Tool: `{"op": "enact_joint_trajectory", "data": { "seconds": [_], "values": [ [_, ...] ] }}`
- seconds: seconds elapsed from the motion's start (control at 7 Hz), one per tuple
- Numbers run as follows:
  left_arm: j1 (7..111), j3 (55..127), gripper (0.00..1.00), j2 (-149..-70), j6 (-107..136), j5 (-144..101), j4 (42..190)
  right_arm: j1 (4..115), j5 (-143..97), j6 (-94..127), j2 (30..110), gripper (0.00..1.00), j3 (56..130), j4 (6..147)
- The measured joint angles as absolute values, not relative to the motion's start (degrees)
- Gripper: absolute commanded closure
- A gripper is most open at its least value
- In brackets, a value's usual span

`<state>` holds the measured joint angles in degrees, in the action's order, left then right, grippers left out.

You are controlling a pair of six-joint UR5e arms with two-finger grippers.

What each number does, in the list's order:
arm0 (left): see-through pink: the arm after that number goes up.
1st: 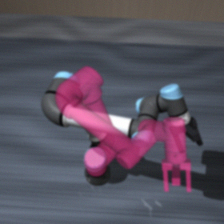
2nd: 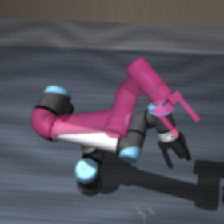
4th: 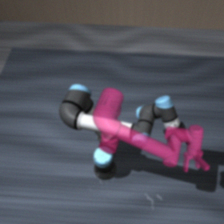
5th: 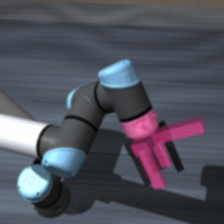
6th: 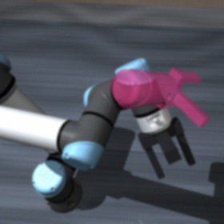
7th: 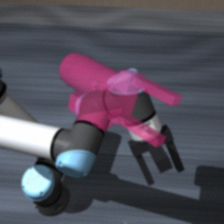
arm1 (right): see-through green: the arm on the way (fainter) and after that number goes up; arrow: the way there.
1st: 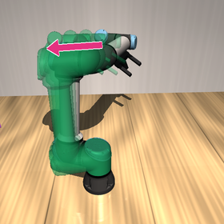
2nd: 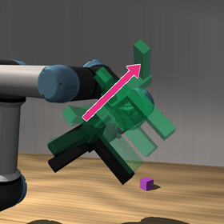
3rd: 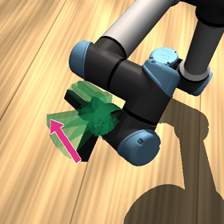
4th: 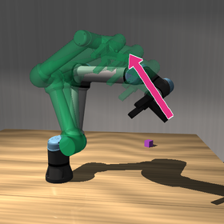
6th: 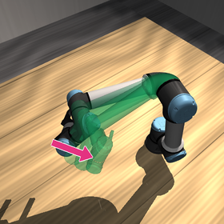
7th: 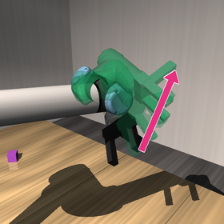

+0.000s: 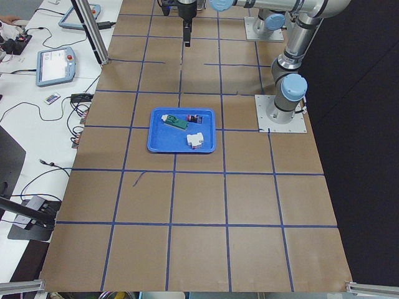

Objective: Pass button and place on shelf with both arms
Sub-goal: 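Lower the left gripper over the red push-button on the blue tray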

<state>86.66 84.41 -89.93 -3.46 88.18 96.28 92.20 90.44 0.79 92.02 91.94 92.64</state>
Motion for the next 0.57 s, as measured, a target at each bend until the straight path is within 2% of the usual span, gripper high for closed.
{"op": "enact_joint_trajectory", "data": {
  "seconds": [0.57],
  "values": [
    [84.91, 87.65, 0.00, -89.29, -6.15, 89.06, 96.17, 92.18, 90.38, 0.77, 92.02, 0.00, 91.91, 92.69]
  ]
}}
